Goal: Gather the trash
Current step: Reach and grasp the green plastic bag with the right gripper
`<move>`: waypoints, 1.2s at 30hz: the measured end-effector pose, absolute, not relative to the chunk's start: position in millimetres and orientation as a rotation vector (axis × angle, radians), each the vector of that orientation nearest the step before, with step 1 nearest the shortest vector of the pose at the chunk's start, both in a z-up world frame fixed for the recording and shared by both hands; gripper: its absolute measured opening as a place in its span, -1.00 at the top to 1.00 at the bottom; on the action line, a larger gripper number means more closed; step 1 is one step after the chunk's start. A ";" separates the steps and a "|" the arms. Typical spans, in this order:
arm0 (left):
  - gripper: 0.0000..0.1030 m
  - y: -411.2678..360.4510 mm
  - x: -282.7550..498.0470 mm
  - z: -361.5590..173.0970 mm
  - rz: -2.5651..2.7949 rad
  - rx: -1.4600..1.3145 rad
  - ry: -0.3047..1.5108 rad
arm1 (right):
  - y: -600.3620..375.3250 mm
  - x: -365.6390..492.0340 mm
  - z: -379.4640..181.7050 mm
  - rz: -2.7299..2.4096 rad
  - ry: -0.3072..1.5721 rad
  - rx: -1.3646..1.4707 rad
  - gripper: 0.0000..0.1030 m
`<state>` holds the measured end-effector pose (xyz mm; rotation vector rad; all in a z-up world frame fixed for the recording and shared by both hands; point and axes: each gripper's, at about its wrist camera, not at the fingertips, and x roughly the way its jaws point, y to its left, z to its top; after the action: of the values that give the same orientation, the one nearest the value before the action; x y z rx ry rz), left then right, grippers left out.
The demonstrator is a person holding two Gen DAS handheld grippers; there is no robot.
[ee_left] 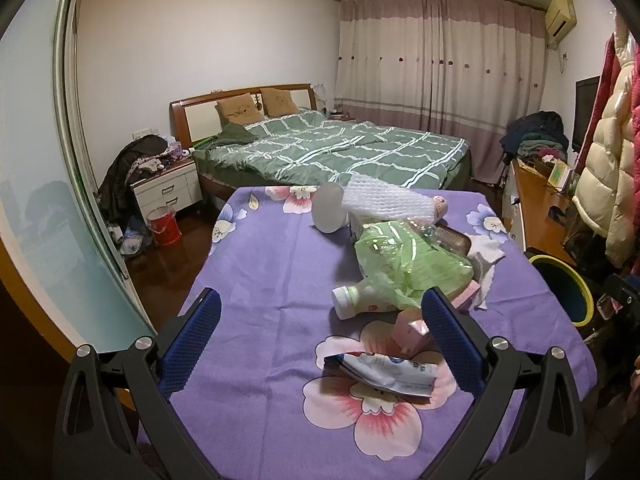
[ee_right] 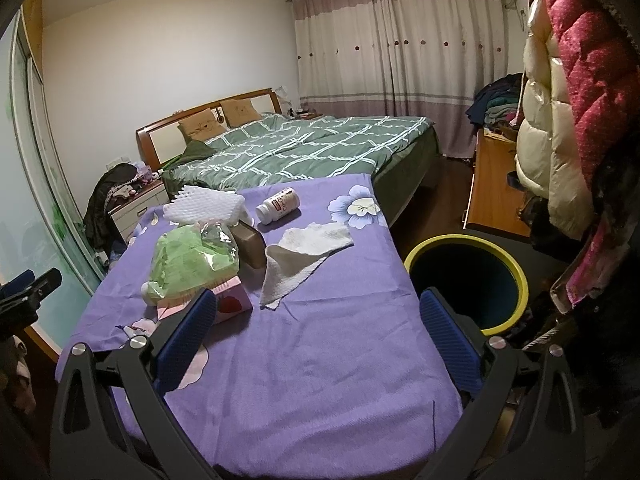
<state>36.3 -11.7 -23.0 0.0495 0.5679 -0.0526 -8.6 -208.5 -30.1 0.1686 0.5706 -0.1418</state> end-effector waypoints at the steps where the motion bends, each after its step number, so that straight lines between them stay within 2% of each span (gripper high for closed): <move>1: -0.92 -11.0 40.2 -25.2 -0.049 0.049 0.571 | -207.8 -5.1 -31.0 -0.139 0.574 0.169 -0.88; 25: -0.92 30.6 136.2 -60.0 0.029 -0.002 0.625 | -96.7 174.4 -93.5 0.118 0.745 0.038 -0.88; 33: -0.92 30.8 146.5 -74.0 0.010 -0.010 0.661 | -85.6 201.9 -115.5 0.099 0.809 -0.014 -0.88; 36: -0.92 31.5 148.0 -75.9 0.007 -0.013 0.664 | -81.6 201.1 -118.3 0.098 0.804 -0.034 -0.81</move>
<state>148.0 31.5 -75.9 -0.0128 0.6636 0.0075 201.1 -81.6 -118.3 -0.0335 0.8035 0.0983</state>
